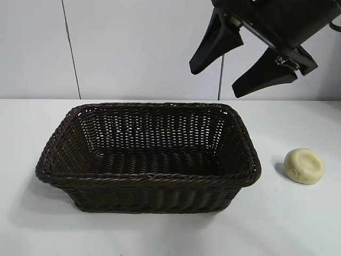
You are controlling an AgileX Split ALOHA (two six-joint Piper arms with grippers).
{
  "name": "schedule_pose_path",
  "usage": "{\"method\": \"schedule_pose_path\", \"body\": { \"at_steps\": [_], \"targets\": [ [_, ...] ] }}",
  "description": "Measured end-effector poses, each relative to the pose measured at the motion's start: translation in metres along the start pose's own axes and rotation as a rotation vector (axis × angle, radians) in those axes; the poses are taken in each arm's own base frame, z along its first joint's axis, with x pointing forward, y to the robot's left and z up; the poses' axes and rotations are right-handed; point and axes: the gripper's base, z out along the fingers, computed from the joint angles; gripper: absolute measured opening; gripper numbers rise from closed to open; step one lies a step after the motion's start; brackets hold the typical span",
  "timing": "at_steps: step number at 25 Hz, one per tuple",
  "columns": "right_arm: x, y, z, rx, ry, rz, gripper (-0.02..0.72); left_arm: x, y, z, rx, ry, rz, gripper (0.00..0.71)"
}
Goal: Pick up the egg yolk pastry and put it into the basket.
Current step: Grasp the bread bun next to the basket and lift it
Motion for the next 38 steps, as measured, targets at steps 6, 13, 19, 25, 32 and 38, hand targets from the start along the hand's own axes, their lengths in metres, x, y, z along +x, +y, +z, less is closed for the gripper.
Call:
{"method": "schedule_pose_path", "body": {
  "at_steps": [6, 13, 19, 25, 32, 38],
  "targets": [
    [-0.008, -0.02, 0.002, 0.158, 0.071, -0.028, 0.567, 0.0, 0.0, 0.0, 0.0, 0.0, 0.0, 0.571],
    [-0.012, -0.081, -0.017, 0.274, 0.038, 0.115, 0.567, 0.0, 0.0, 0.0, 0.0, 0.0, 0.0, 0.571],
    [-0.012, -0.099, -0.019, 0.296, 0.04, 0.153, 0.567, 0.0, 0.0, 0.0, 0.0, 0.0, 0.0, 0.571],
    [-0.014, -0.112, 0.011, 0.297, 0.099, 0.164, 0.567, 0.0, 0.0, 0.0, 0.0, 0.0, 0.0, 0.571],
    [-0.012, -0.134, 0.067, 0.298, 0.204, 0.194, 0.567, 0.0, 0.0, 0.0, 0.0, 0.0, 0.0, 0.571],
    [-0.003, -0.15, 0.105, 0.305, 0.291, 0.208, 0.567, 0.0, 0.0, 0.0, 0.0, 0.0, 0.0, 0.571]
  ]
}}
